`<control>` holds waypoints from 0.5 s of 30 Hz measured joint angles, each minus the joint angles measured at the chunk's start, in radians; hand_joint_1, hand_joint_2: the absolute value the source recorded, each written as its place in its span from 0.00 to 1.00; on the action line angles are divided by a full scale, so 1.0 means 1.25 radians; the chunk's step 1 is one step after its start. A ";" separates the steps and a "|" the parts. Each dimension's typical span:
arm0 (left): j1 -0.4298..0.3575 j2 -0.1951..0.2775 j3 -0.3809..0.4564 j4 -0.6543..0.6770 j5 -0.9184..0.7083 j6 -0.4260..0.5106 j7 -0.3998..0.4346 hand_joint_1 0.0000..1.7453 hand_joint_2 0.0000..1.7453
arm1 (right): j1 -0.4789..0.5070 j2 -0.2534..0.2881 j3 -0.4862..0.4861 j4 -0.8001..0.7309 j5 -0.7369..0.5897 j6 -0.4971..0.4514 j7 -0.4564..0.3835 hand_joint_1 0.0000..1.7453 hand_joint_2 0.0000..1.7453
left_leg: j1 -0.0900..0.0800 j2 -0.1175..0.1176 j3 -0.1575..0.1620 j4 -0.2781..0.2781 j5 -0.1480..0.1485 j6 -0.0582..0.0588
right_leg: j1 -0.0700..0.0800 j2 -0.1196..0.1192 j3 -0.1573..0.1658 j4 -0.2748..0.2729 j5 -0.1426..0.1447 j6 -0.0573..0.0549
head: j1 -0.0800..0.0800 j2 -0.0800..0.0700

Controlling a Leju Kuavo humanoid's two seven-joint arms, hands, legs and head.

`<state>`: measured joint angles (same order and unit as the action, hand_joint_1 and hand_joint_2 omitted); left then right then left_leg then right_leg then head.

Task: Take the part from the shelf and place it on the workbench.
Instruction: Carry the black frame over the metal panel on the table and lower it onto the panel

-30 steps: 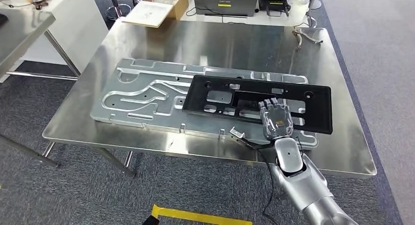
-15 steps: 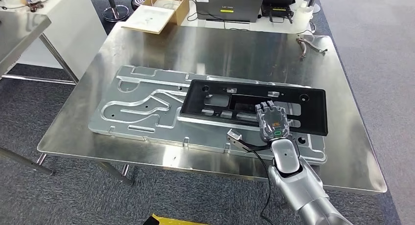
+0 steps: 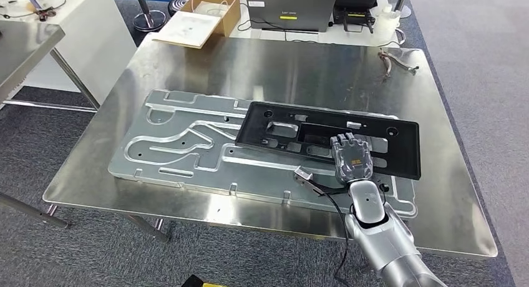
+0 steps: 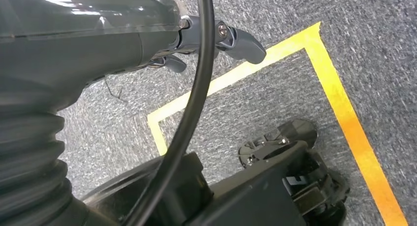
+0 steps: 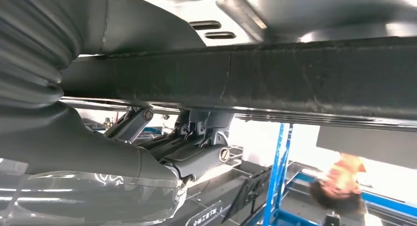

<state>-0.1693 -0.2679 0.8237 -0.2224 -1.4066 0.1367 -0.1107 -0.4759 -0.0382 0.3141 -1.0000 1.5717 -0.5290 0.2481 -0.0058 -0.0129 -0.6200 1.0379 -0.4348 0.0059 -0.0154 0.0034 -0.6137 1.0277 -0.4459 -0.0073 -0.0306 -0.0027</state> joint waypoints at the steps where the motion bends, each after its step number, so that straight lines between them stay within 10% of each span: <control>1: 0.000 0.000 -0.001 0.000 -0.001 0.000 0.000 0.00 1.00 | 0.000 0.001 -0.001 0.001 0.000 0.000 0.000 0.00 0.00 | 0.001 0.001 -0.008 0.022 -0.015 -0.005 | -0.002 0.000 0.002 -0.002 0.000 -0.004 | 0.000 0.000; 5: 0.001 0.000 -0.004 0.000 -0.002 -0.001 0.003 0.00 1.00 | 0.001 0.004 -0.004 0.009 0.000 -0.003 0.000 0.00 0.00 | 0.008 0.005 -0.090 0.202 -0.098 -0.017 | -0.003 -0.002 0.005 -0.002 -0.002 -0.010 | 0.000 0.000; 6: 0.002 0.000 -0.004 0.000 -0.002 -0.001 0.005 0.00 0.75 | 0.001 0.004 -0.005 0.010 0.000 -0.006 -0.001 0.00 0.00 | 0.009 0.005 -0.097 0.216 -0.095 -0.017 | -0.003 -0.001 0.006 -0.002 -0.003 -0.010 | 0.000 0.000; 9: 0.003 0.000 -0.004 0.000 -0.002 0.000 0.006 0.00 0.00 | -0.001 0.006 -0.010 0.014 0.000 -0.011 -0.003 0.00 0.00 | 0.009 0.005 -0.038 0.096 -0.024 -0.011 | -0.003 0.001 0.014 -0.002 -0.007 -0.006 | 0.000 0.000; 11: 0.000 0.000 -0.005 0.000 0.000 0.002 0.005 0.00 0.00 | -0.002 0.007 -0.013 0.016 0.000 -0.011 -0.004 0.00 0.00 | 0.006 0.005 0.006 0.009 0.001 -0.004 | 0.000 0.002 0.016 -0.001 -0.010 0.001 | 0.000 0.000; 15: 0.001 0.000 -0.005 0.000 0.004 0.002 0.005 0.00 0.00 | -0.001 0.008 -0.017 0.018 0.000 -0.011 -0.006 0.00 0.00 | 0.005 0.005 0.018 -0.015 0.003 0.011 | 0.002 0.002 0.017 -0.002 -0.013 0.018 | 0.000 0.000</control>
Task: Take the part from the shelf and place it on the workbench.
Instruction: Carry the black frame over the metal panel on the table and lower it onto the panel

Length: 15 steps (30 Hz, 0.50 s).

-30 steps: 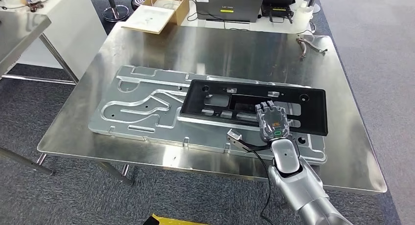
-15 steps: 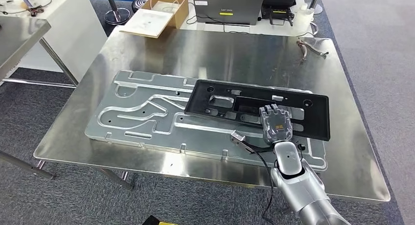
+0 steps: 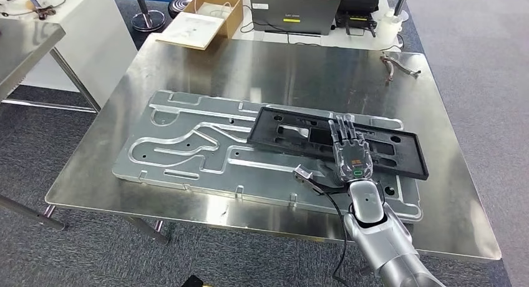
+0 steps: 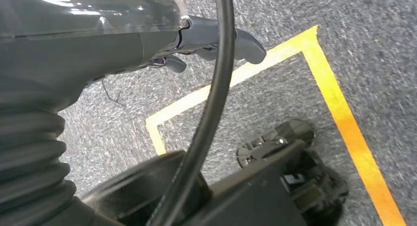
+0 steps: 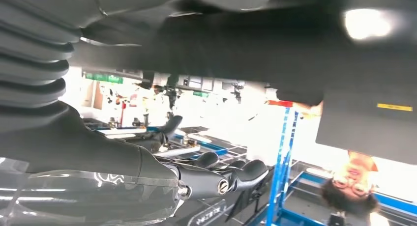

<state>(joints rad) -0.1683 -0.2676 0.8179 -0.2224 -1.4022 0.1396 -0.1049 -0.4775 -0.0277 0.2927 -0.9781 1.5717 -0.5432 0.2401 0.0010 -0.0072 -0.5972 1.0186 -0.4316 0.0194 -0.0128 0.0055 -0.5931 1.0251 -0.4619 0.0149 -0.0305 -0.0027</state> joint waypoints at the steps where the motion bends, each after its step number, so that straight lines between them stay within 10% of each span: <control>1: 0.000 0.000 0.000 0.000 0.001 0.000 0.000 0.00 0.00 | 0.000 0.000 -0.001 0.001 0.000 0.000 0.000 0.00 0.00 | 0.002 0.000 0.002 -0.004 0.003 0.005 | 0.000 0.000 -0.006 0.014 -0.010 0.004 | 0.000 0.000; 6: 0.001 0.000 0.000 0.000 0.007 -0.008 0.000 0.00 0.00 | 0.010 0.001 -0.004 0.008 0.000 0.000 -0.001 0.00 0.00 | -0.001 0.000 0.003 -0.008 0.004 0.017 | -0.001 -0.002 -0.106 0.213 -0.095 0.011 | 0.000 0.000; 11: 0.002 0.000 0.000 0.000 0.010 -0.010 -0.002 0.00 0.00 | 0.012 0.001 -0.006 0.012 0.000 -0.005 -0.004 0.00 0.00 | -0.005 -0.001 0.002 0.004 -0.005 0.010 | 0.003 -0.002 -0.023 0.026 0.008 -0.001 | 0.000 0.000; 15: 0.002 0.000 0.001 0.000 0.016 -0.011 -0.006 0.00 0.00 | 0.015 0.001 -0.007 0.011 0.000 -0.013 -0.008 0.00 0.00 | -0.007 -0.001 0.000 0.007 -0.010 -0.003 | 0.003 -0.001 -0.011 -0.002 0.012 -0.013 | 0.000 0.000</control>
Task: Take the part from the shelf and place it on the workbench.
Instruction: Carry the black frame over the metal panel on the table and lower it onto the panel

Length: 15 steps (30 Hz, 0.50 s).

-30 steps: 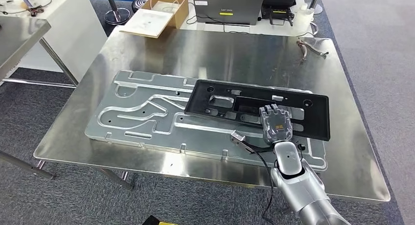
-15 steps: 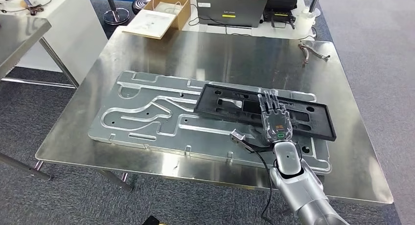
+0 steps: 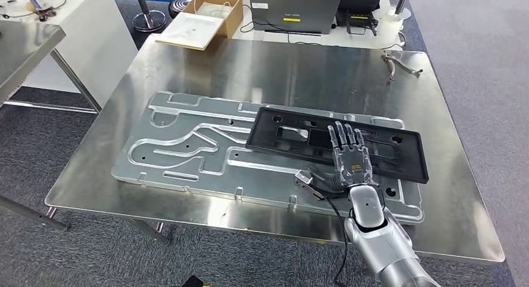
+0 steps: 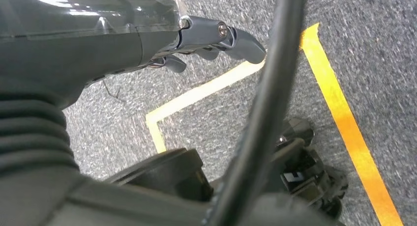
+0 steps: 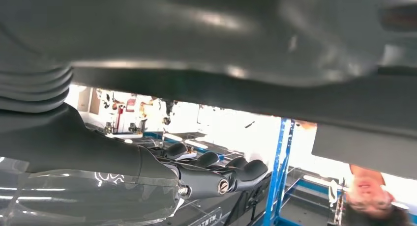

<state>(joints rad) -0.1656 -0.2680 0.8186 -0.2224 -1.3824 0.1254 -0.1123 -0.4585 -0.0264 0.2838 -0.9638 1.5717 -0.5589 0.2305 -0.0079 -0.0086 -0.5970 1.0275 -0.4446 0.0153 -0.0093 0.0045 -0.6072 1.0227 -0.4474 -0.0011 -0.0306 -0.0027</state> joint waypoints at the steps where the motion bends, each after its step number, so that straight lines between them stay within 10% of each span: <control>1: 0.000 0.000 0.000 0.000 0.001 0.000 0.000 0.00 0.00 | 0.000 0.000 0.000 0.000 0.000 -0.001 0.000 0.00 0.00 | 0.001 0.001 -0.004 0.012 -0.010 -0.005 | -0.003 -0.001 0.002 -0.002 0.001 -0.004 | 0.000 0.000; 5: 0.001 0.000 0.000 0.000 0.002 -0.001 -0.001 0.00 0.00 | 0.003 0.002 0.000 0.000 0.000 -0.002 -0.001 0.00 0.00 | 0.009 0.002 -0.085 0.190 -0.097 -0.021 | -0.006 -0.004 0.005 -0.004 0.001 -0.013 | 0.000 0.000; 7: 0.003 0.000 0.000 0.000 0.004 -0.001 -0.002 0.00 0.00 | 0.006 0.003 0.000 0.000 0.000 -0.004 -0.001 0.00 0.00 | 0.013 0.002 -0.101 0.223 -0.096 -0.025 | -0.007 -0.004 0.005 -0.002 0.001 -0.013 | 0.000 0.000; 11: 0.001 0.000 0.000 0.000 0.011 -0.005 -0.006 0.00 0.00 | 0.021 0.009 0.000 -0.016 0.000 -0.026 -0.007 0.00 0.00 | 0.015 0.001 -0.010 0.035 -0.007 -0.021 | -0.007 -0.003 0.004 0.006 -0.002 -0.004 | 0.000 0.000; 15: 0.003 0.000 0.001 0.000 0.019 -0.004 -0.008 0.00 0.00 | 0.058 0.018 0.000 -0.049 0.000 -0.054 -0.007 0.00 0.00 | 0.012 0.000 0.000 0.002 0.008 -0.004 | -0.006 -0.003 0.002 0.005 0.002 0.014 | 0.000 0.000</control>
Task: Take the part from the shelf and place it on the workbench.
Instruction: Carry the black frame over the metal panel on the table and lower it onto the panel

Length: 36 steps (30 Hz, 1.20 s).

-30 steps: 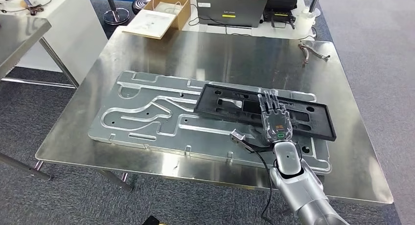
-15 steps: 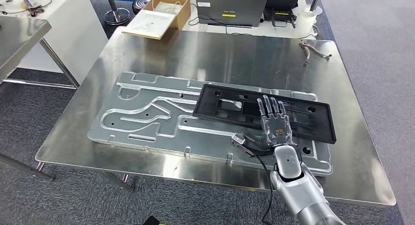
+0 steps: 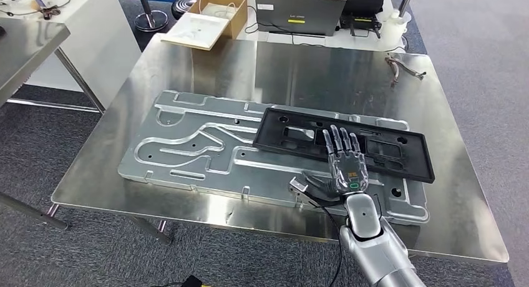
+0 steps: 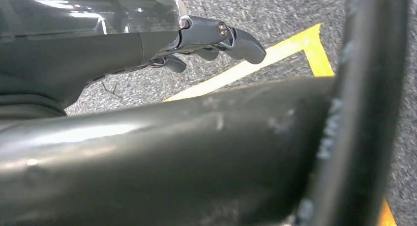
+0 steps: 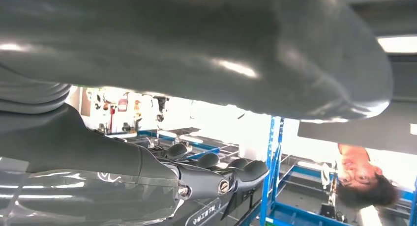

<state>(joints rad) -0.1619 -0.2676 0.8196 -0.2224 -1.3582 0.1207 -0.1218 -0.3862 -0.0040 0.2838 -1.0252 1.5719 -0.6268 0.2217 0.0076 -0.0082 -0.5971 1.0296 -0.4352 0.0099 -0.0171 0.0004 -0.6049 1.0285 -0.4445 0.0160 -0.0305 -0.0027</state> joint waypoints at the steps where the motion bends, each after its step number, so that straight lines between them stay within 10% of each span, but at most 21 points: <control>1: 0.000 0.000 0.000 0.000 0.001 0.002 0.000 0.00 0.00 | 0.011 0.001 0.000 -0.009 0.000 -0.005 0.004 0.00 0.00 | 0.001 0.001 -0.001 -0.004 0.005 0.007 | -0.001 0.000 -0.003 0.007 -0.009 0.004 | 0.000 0.000; 6: 0.000 0.000 0.000 0.000 0.003 0.006 -0.001 0.00 0.00 | 0.051 0.002 0.003 -0.033 0.000 -0.018 0.031 0.00 0.00 | -0.003 0.003 -0.028 -0.011 0.031 0.025 | -0.003 0.000 -0.066 0.198 -0.145 0.010 | 0.000 0.000; 8: 0.000 0.001 0.000 0.000 0.004 0.006 -0.001 0.00 0.00 | 0.062 0.002 0.004 -0.037 0.000 -0.019 0.035 0.00 0.00 | -0.005 0.003 -0.043 -0.008 0.041 0.024 | -0.003 0.000 -0.043 0.192 -0.134 0.008 | 0.000 0.000; 12: -0.001 0.001 0.000 0.000 0.004 0.006 -0.002 0.00 0.00 | 0.071 0.002 0.006 -0.051 0.000 -0.021 0.038 0.00 0.00 | -0.008 0.003 -0.064 -0.005 0.064 0.014 | 0.004 0.000 0.081 0.005 -0.077 -0.004 | 0.000 0.000; 15: -0.001 0.001 0.000 0.000 0.005 0.006 -0.002 0.00 0.00 | 0.073 0.002 0.007 -0.057 0.000 -0.024 0.039 0.00 0.00 | -0.007 0.002 -0.066 -0.010 0.081 -0.001 | 0.008 0.000 0.082 -0.017 -0.063 -0.014 | 0.001 0.000; 17: 0.001 0.001 0.000 0.000 0.005 0.006 -0.002 0.00 0.00 | 0.076 0.002 0.008 -0.057 0.000 -0.025 0.039 0.00 0.00 | -0.005 0.002 -0.079 0.008 0.052 -0.010 | 0.004 -0.003 0.069 -0.022 -0.044 -0.026 | 0.001 0.000; 21: 0.002 0.001 0.000 0.000 0.006 0.006 -0.002 0.00 0.00 | 0.084 0.004 0.008 -0.059 0.000 -0.030 0.039 0.00 0.00 | 0.000 0.002 -0.120 0.187 -0.096 -0.023 | 0.003 -0.006 0.024 -0.022 -0.007 -0.035 | 0.000 0.000; 24: 0.001 0.001 0.000 0.000 0.007 0.007 -0.002 0.00 0.00 | 0.093 0.004 0.008 -0.059 0.000 -0.032 0.039 0.00 0.00 | 0.002 0.002 -0.073 0.209 -0.069 -0.025 | 0.003 -0.008 -0.014 -0.015 0.018 -0.031 | 0.000 0.000; 28: -0.002 0.001 0.001 0.000 0.012 0.008 -0.001 0.00 0.00 | 0.103 0.005 0.009 -0.064 0.001 -0.041 0.043 0.00 0.00 | -0.002 0.001 0.079 0.006 -0.059 -0.014 | 0.004 -0.009 -0.043 -0.005 0.043 -0.016 | 0.000 0.000; 31: -0.001 0.001 0.001 0.000 0.015 0.010 0.000 0.00 0.00 | 0.110 0.005 0.017 -0.067 0.001 -0.051 0.051 0.00 0.00 | -0.004 0.003 0.081 -0.024 -0.055 0.003 | 0.003 -0.009 -0.046 -0.011 0.062 0.000 | 0.000 0.000; 33: 0.000 0.001 0.001 0.000 0.016 0.010 0.001 0.00 0.00 | 0.119 0.005 0.021 -0.068 0.001 -0.053 0.055 0.00 0.00 | -0.001 0.006 0.067 -0.029 -0.034 0.017 | 0.002 -0.007 -0.061 0.015 0.025 0.007 | 0.000 0.000; 36: 0.000 0.001 0.001 0.000 0.016 0.011 0.001 0.00 0.00 | 0.127 0.005 0.026 -0.069 0.001 -0.054 0.057 0.00 0.00 | -0.002 0.009 0.031 -0.028 -0.003 0.027 | -0.001 -0.004 -0.102 0.158 -0.092 0.012 | 0.000 0.000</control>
<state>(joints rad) -0.1624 -0.2659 0.8209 -0.2220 -1.3382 0.1339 -0.1205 -0.2272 0.0028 0.3158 -1.1115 1.5725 -0.6948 0.2928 0.0046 0.0033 -0.5590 0.9940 -0.4391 0.0431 -0.0177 -0.0051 -0.7318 1.2260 -0.5598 0.0314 -0.0299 -0.0027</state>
